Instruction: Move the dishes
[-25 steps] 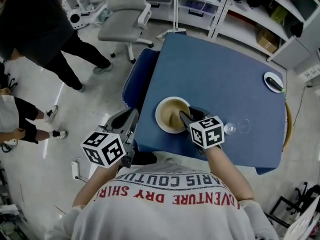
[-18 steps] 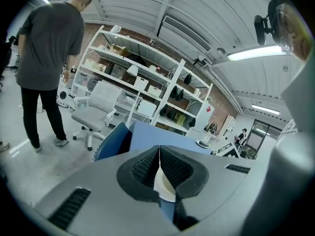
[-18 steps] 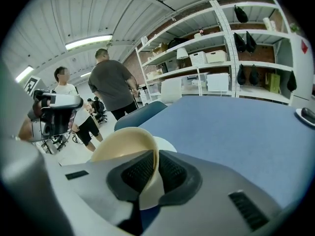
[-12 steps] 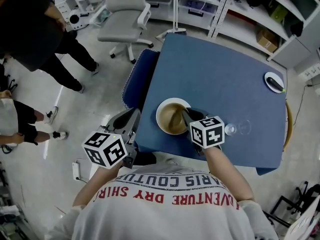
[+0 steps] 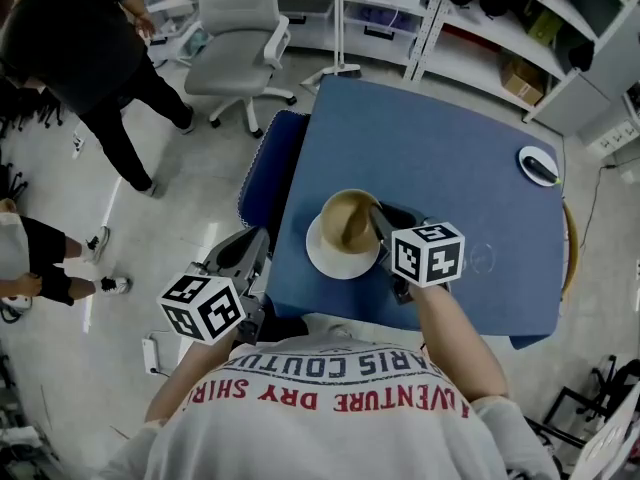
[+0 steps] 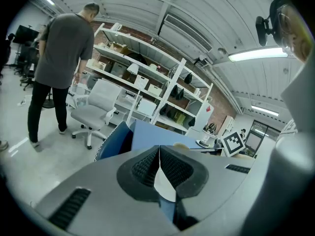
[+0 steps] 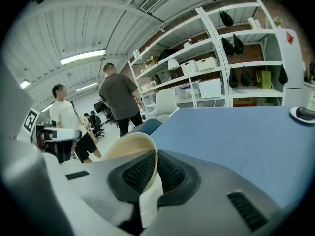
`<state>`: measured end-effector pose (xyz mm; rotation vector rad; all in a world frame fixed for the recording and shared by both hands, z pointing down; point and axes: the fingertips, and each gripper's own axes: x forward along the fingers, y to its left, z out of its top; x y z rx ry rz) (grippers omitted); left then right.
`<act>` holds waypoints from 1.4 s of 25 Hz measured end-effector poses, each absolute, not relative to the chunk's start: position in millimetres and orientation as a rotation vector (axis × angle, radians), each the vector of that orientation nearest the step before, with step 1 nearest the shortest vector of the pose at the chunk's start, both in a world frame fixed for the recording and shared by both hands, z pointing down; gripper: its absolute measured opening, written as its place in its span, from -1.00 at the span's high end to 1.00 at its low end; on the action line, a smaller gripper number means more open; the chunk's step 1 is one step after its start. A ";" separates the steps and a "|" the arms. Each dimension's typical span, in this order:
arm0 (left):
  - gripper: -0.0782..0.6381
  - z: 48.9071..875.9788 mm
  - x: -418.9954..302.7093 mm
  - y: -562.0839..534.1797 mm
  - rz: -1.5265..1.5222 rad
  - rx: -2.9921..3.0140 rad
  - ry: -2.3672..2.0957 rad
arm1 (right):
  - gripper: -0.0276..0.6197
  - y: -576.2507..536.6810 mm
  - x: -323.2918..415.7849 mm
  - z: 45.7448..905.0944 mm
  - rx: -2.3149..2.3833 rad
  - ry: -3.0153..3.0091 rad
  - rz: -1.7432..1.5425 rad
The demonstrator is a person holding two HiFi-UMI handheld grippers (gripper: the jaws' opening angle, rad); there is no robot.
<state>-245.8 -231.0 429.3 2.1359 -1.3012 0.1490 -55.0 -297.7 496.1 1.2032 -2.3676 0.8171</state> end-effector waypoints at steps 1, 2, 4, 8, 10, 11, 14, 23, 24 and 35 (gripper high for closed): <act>0.70 429.1 -245.1 -232.9 0.148 2.138 -1.297 | 0.81 -304.5 -49.5 492.2 1.230 -2.365 0.813; 0.70 428.6 -243.7 -234.7 0.149 2.142 -1.293 | 0.81 -311.2 -43.2 488.8 1.259 -2.360 0.809; 0.70 426.3 -240.7 -238.5 0.149 2.155 -1.286 | 0.82 -324.5 -29.5 484.2 1.318 -2.343 0.797; 0.70 423.3 -236.4 -245.8 0.145 2.171 -1.275 | 0.81 -347.5 -6.7 489.6 1.409 -2.285 0.781; 0.70 423.0 -235.0 -249.1 0.150 2.177 -1.268 | 0.81 -355.1 1.2 494.8 1.442 -2.253 0.777; 0.70 422.7 -234.7 -251.0 0.153 2.179 -1.267 | 0.81 -358.6 4.5 497.0 1.458 -2.239 0.779; 0.70 422.2 -233.5 -255.1 0.162 2.178 -1.266 | 0.81 -367.8 14.1 505.1 1.508 -2.199 0.803; 0.70 430.6 -241.9 -263.3 0.185 2.166 -1.277 | 0.81 -391.0 36.5 533.4 1.629 -2.078 0.869; 0.70 431.5 -242.5 -263.7 0.186 2.165 -1.276 | 0.81 -392.2 37.9 534.7 1.639 -2.070 0.869; 0.70 432.8 -247.3 -258.9 0.183 2.158 -1.277 | 0.38 -394.4 40.4 535.1 1.685 -2.093 0.924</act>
